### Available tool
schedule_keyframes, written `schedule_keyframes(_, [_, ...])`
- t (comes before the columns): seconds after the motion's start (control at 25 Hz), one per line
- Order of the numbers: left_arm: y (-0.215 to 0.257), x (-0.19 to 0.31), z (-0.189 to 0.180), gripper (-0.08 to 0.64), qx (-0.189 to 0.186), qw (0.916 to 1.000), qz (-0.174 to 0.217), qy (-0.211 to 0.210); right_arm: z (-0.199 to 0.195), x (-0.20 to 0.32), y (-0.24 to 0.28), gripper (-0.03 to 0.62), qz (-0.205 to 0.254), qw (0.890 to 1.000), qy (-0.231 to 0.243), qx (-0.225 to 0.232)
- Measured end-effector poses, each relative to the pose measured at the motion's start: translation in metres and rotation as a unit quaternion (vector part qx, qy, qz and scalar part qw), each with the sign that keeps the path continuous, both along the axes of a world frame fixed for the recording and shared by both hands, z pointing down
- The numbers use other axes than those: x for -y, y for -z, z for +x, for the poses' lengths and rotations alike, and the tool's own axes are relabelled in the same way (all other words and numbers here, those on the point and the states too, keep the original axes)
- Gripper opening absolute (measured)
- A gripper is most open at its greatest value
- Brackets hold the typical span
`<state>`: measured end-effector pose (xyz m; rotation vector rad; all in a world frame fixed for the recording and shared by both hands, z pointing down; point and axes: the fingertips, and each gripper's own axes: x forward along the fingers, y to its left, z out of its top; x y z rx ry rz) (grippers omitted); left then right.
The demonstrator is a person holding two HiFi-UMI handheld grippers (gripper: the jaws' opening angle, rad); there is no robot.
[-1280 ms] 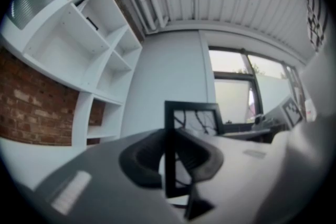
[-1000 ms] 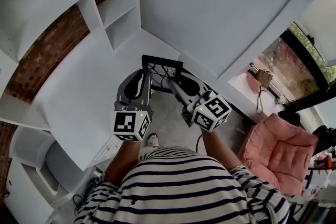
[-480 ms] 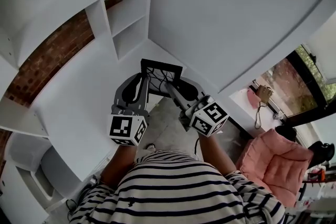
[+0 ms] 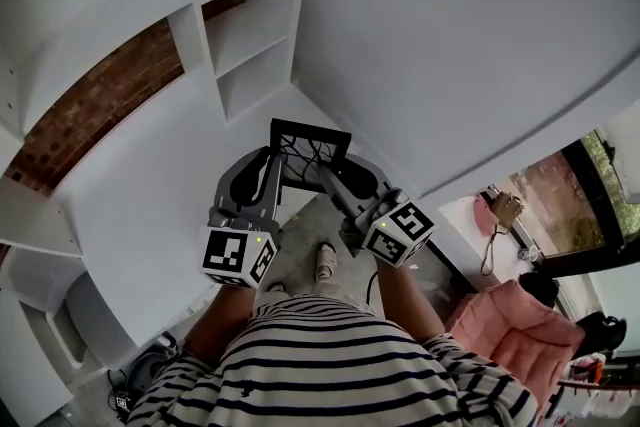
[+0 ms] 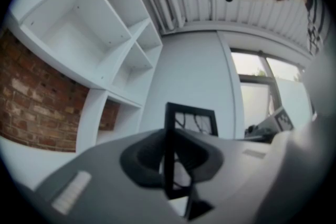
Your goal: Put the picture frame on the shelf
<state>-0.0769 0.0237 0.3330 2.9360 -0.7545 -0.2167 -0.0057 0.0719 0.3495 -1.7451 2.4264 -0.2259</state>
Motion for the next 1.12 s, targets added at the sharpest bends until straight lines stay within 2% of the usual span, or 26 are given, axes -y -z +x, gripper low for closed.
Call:
schedule_keyframes(0.08, [0.000,0.008,0.015,0.054,0.007,0.9999,0.002,0.008,0.016,0.010,0.000,0.074,-0.004,1.000,0.010,0.004])
schedule_keyframes(0.28, [0.005,0.034,0.057,0.049,-0.007,0.9990,-0.007,0.043,0.061,0.039,0.006,0.077,-0.004,0.999,0.043,0.013])
schedule_keyframes(0.52, [0.007,0.039,0.077,0.049,-0.019,0.9972,0.006,0.072,0.084,0.047,0.010,0.077,0.012,0.996,0.093,0.005])
schedule_keyframes(0.76, [0.010,0.057,0.129,0.051,-0.005,0.9945,0.009,0.104,0.136,0.070,0.014,0.077,0.011,0.992,0.126,0.011])
schedule_keyframes(1.12, [0.003,0.067,0.147,0.072,0.034,0.9903,0.012,0.134,0.153,0.086,0.018,0.075,0.021,0.987,0.157,0.000])
